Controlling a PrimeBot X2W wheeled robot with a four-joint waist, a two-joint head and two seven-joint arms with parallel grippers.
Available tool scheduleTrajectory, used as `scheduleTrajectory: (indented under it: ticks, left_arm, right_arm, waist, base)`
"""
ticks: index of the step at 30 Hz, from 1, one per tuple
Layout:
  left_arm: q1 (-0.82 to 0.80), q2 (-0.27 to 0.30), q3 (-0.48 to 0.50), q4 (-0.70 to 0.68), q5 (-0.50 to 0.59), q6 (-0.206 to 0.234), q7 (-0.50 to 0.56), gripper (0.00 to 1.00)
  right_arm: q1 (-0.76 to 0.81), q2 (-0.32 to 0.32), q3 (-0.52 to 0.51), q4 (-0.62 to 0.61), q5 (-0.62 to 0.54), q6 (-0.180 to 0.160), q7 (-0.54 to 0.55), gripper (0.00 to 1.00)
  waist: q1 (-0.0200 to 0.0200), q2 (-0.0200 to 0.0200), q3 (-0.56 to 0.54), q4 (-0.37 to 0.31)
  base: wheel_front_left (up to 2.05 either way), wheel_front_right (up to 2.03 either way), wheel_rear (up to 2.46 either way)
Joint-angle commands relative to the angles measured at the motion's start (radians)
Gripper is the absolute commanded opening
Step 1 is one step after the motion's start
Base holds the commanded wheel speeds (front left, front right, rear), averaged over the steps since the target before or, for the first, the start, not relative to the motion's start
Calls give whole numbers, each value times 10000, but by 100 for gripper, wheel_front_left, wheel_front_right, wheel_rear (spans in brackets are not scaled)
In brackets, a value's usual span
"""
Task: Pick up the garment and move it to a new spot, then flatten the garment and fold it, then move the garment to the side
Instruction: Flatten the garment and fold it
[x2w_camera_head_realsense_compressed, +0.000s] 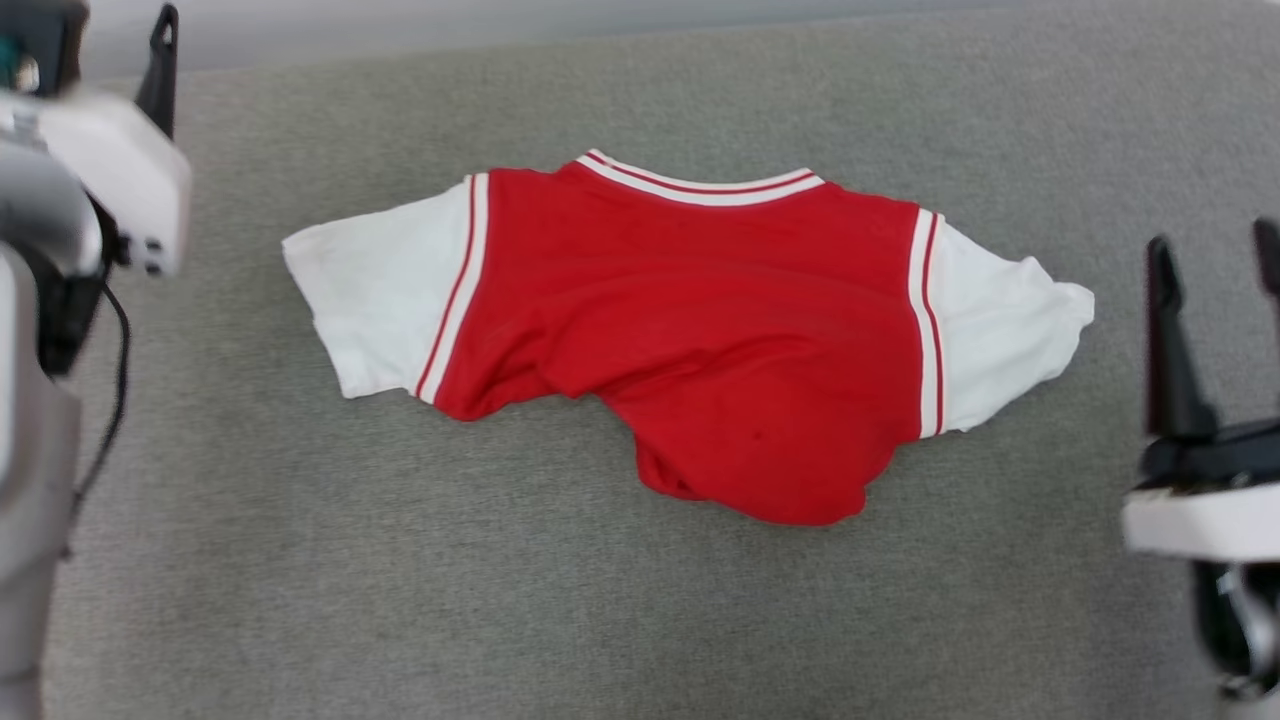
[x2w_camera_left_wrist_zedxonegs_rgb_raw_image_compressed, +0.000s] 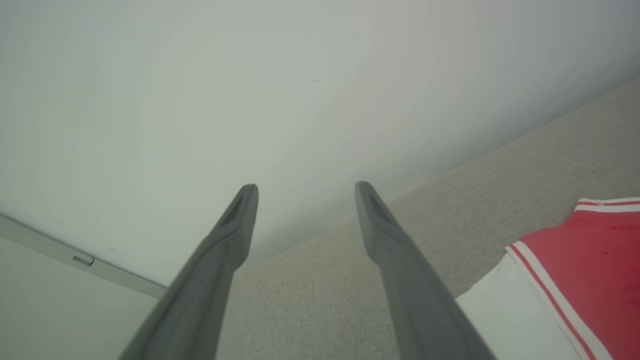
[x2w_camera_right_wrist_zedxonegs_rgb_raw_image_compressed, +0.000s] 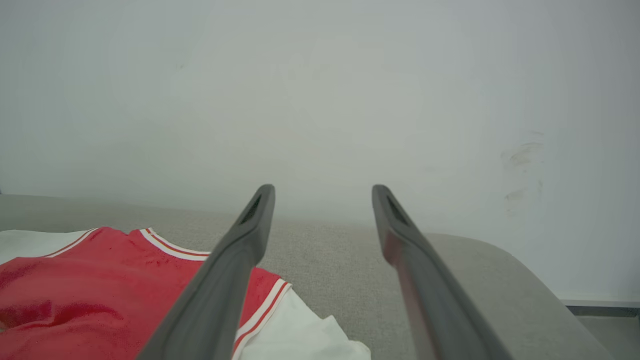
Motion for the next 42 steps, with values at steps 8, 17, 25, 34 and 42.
scheduleTrajectory:
  ticks: [8, 17, 25, 34, 42]
  left_arm:
    - [-2123, 1691, -3004, 494, -3194, -43, 4540, 100]
    - [-3435, 2940, -4958, -98, -5805, -46, 8883, 100]
    - [-3530, 3384, -5512, 36, -6047, -39, 10424, 100]
    - [-2440, 3676, -5804, 235, -6307, -13, 10280, 0]
    - [-2502, 3680, -5647, -13, -6598, -34, 9654, 0]
  right_arm:
    - [1131, 1546, 407, -955, -441, -7, -358, 100]
    - [941, 1884, 707, -1160, -364, -9, -436, 100]
    - [529, 1919, 838, -1230, -320, -7, -429, 100]
    - [420, 1918, 789, -952, -315, -7, -428, 100]
    - [358, 1587, 314, -748, -405, -7, -427, 100]
  waist:
    - [0, 0, 810, -660]
    - [0, 0, 1803, -1224]
    - [0, 0, 2537, -1601]
    - [0, 0, 2743, -1638]
    - [0, 0, 2148, -1284]
  base:
    - [0, 0, 0]
    - [0, 0, 0]
    - [0, 0, 0]
    - [0, 0, 0]
    - [0, 0, 0]
